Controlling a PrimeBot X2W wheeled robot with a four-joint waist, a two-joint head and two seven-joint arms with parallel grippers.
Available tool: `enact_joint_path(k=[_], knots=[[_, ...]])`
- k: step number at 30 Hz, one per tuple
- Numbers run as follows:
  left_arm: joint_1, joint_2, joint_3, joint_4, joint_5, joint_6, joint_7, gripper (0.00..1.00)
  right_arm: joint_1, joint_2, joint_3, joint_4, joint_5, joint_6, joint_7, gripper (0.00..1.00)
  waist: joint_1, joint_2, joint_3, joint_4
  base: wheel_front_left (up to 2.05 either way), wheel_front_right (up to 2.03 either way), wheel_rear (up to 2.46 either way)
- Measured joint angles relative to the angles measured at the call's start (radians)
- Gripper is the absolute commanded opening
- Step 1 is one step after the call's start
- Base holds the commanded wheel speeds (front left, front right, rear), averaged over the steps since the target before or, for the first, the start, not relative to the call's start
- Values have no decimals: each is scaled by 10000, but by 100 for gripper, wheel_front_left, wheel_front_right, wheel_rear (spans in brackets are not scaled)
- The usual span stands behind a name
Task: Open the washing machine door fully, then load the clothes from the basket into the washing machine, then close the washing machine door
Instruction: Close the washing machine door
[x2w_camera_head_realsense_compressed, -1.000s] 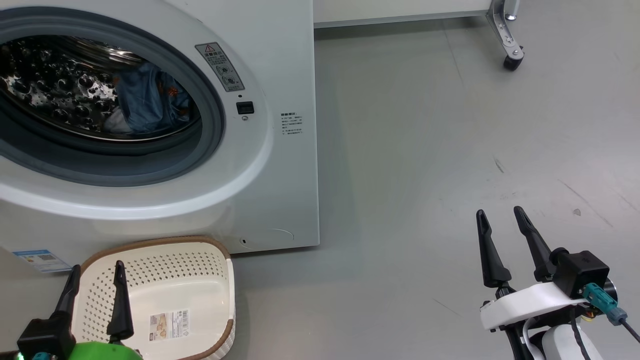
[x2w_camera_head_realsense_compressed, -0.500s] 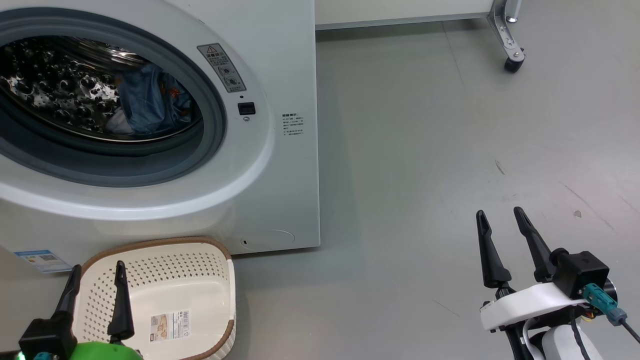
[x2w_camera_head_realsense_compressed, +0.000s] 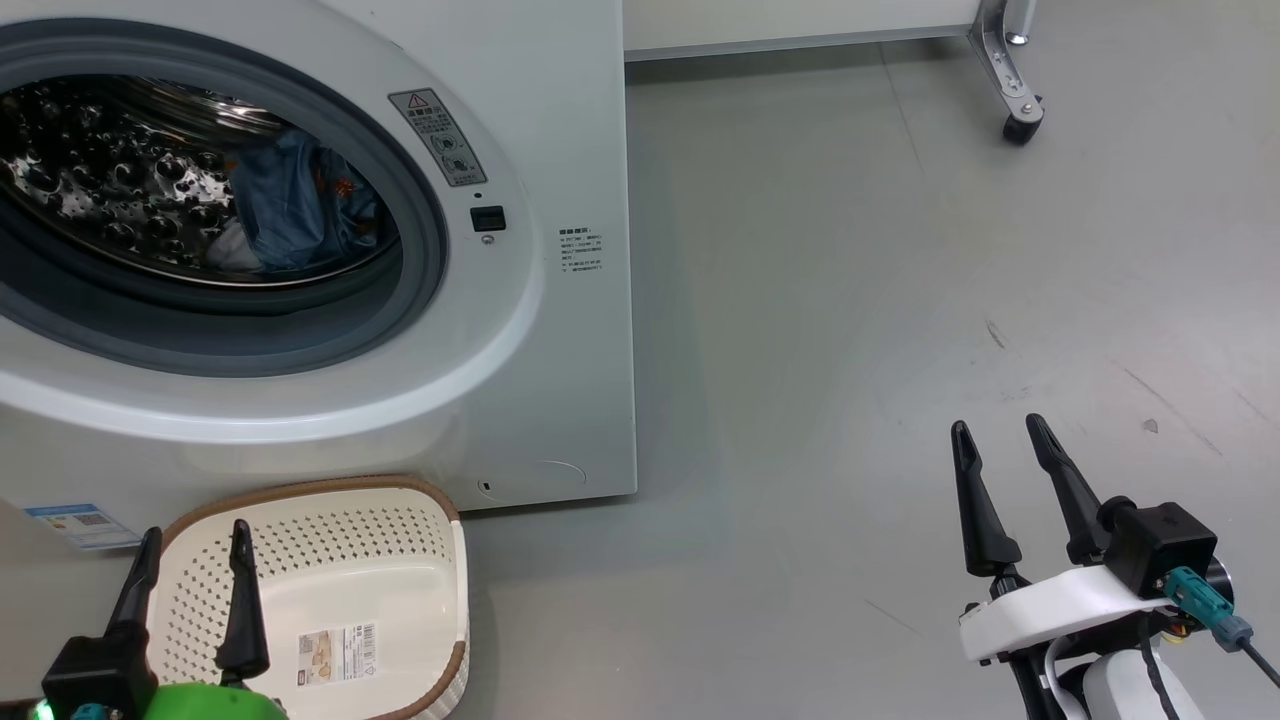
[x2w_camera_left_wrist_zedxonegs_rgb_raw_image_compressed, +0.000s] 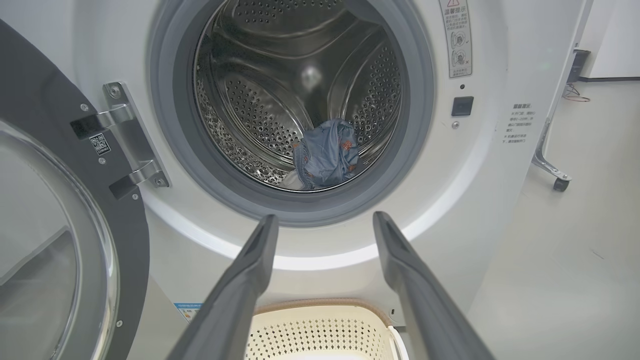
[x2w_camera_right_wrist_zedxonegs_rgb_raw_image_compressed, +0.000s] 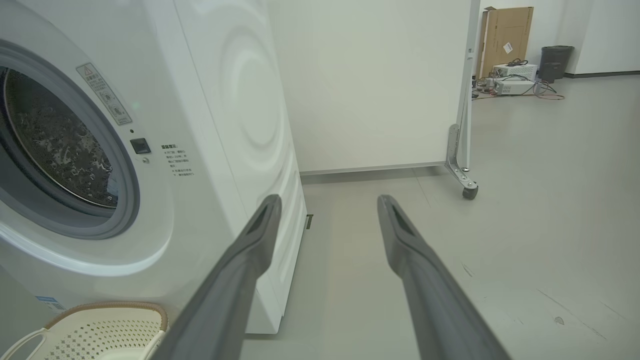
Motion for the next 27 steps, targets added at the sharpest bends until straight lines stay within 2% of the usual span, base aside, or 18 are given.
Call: enact_joint_path(k=[13,27], knots=[[-3,-21,17,-23,109,36,0,100,1,2,-8,8,2,0,0,100,0,0,28,-30,-46,46,0],[-24,-38,31,-42,157,36,0,100,1,4,-21,25,25,0,0,100,0,0,75,5,-99,99,0]])
